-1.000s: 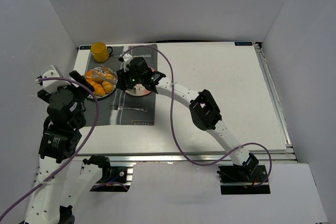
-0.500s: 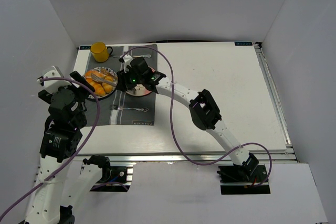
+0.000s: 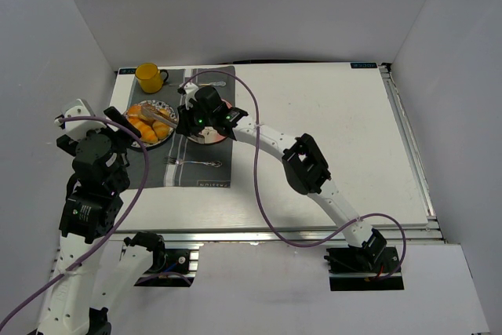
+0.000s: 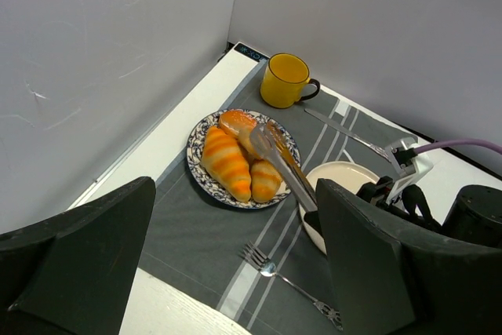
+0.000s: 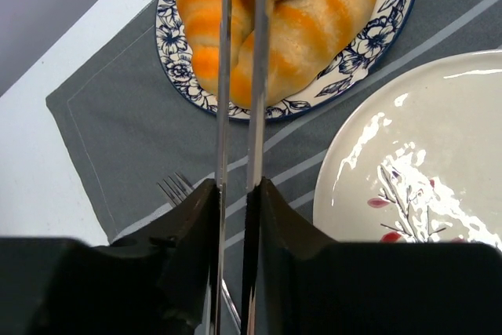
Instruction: Place the bread
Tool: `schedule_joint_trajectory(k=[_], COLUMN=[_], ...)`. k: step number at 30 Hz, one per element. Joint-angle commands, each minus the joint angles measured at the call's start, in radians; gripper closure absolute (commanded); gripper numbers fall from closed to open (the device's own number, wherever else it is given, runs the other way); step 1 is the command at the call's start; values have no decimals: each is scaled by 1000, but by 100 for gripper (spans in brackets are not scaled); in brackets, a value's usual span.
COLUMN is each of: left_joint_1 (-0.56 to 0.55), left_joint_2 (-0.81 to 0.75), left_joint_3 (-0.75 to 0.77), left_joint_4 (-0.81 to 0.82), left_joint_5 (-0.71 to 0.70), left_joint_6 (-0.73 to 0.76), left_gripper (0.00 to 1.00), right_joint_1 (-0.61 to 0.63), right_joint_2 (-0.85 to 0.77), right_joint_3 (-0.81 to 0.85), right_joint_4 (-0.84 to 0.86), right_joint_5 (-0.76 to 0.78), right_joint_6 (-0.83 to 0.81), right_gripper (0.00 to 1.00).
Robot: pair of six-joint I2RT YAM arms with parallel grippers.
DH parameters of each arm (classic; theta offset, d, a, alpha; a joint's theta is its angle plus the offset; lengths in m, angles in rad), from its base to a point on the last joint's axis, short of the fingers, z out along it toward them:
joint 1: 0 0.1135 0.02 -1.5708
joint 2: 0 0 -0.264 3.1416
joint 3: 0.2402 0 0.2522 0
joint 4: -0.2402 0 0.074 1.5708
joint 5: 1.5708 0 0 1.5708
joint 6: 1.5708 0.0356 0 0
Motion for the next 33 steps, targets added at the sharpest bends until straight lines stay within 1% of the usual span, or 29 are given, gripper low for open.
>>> schedule_joint_trajectory(k=[1, 2, 3, 4, 10, 17, 26, 30, 33], left_joint_1=[-5, -5, -5, -5, -5, -7, -7, -7, -7], left_joint_2=[-4, -6, -6, -6, -7, -9, -10, -12, -13], left_joint_3=[-5, -3, -3, -3, -5, 2, 6, 5, 5], left_joint_4=[-7, -7, -7, -7, -8, -13, -13, -8, -4], left_joint_5=[-17, -17, -17, -17, -19, -17, -11, 2, 6], left_joint_6=[11, 11, 11, 13, 13, 11, 7, 1, 1], left_gripper=[6, 6, 6, 6, 6, 6, 6, 6, 6], right_joint_1=[-3, -3, -3, -3, -1, 0, 10, 10, 7], right_joint_2=[-4, -9, -15, -20, -82, -109, -194, -266, -341], right_joint_3=[7, 4, 2, -1, -62, -65, -77, -120, -212], right_joint_4=[28, 26, 25, 25, 49, 49, 68, 66, 68], right_joint_5=[-2, 1, 3, 3, 3, -13, -8, 29, 98], right_joint_6=[-12, -15, -16, -17, -15, -4, -3, -6, -21], right_gripper=[70, 74, 80, 81, 82, 90, 91, 92, 93])
